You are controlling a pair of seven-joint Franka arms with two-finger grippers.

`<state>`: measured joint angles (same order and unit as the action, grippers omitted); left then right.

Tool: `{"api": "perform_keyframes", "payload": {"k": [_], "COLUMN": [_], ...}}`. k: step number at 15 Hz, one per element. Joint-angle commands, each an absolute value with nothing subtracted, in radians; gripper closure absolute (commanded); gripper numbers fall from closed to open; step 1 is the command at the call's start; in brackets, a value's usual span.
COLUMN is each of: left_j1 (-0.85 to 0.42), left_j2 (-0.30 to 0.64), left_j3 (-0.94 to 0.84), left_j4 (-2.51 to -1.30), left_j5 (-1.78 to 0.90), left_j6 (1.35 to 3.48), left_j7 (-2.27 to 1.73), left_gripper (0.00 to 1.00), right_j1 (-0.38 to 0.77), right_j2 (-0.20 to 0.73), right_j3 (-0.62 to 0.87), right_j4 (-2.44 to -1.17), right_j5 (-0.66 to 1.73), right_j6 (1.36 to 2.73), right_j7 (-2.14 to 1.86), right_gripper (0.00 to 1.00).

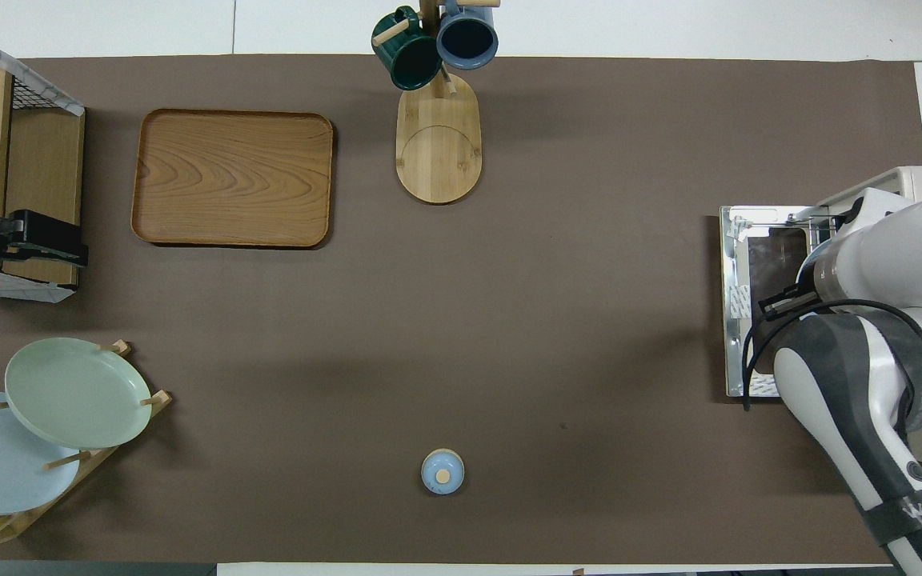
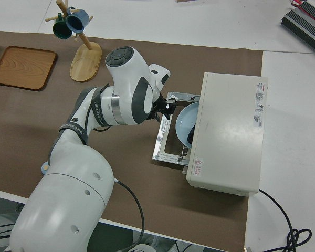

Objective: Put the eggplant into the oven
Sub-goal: 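Push the oven door closed with the right gripper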

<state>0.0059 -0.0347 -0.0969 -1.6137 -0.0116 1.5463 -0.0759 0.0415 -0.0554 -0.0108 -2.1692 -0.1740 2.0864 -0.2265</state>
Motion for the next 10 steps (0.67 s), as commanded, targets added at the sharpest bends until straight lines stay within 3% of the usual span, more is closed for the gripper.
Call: {"api": "perform_keyframes", "payload": {"k": [1,4,10], "left_j1": [0.021,0.02,0.02], "left_j2": [-0.051,-0.051,-0.051], "left_j3": [-0.103,-0.103,-0.103], "left_j4": [-1.626,-1.628,-1.628], "left_j5": [0.0,0.0,0.0], "left_j6": [1.531,1.536,1.534], "left_j7": [-0.071,-0.071,-0.071], "left_gripper": [0.0,0.0,0.0], "right_j1": [0.092,0.112,0.114], "right_j2": [0.018,0.074,0.136], "right_j3": [-0.008,-0.006,-0.008], "right_j4": [-2.161,-2.19,-2.215], "right_j5": [-0.16,-0.16,-0.163], "right_j6": [2.169,2.273,2.313], "right_j7": [-0.134,-0.063,-0.018], "right_gripper": [1.0,1.0,1.0]}}
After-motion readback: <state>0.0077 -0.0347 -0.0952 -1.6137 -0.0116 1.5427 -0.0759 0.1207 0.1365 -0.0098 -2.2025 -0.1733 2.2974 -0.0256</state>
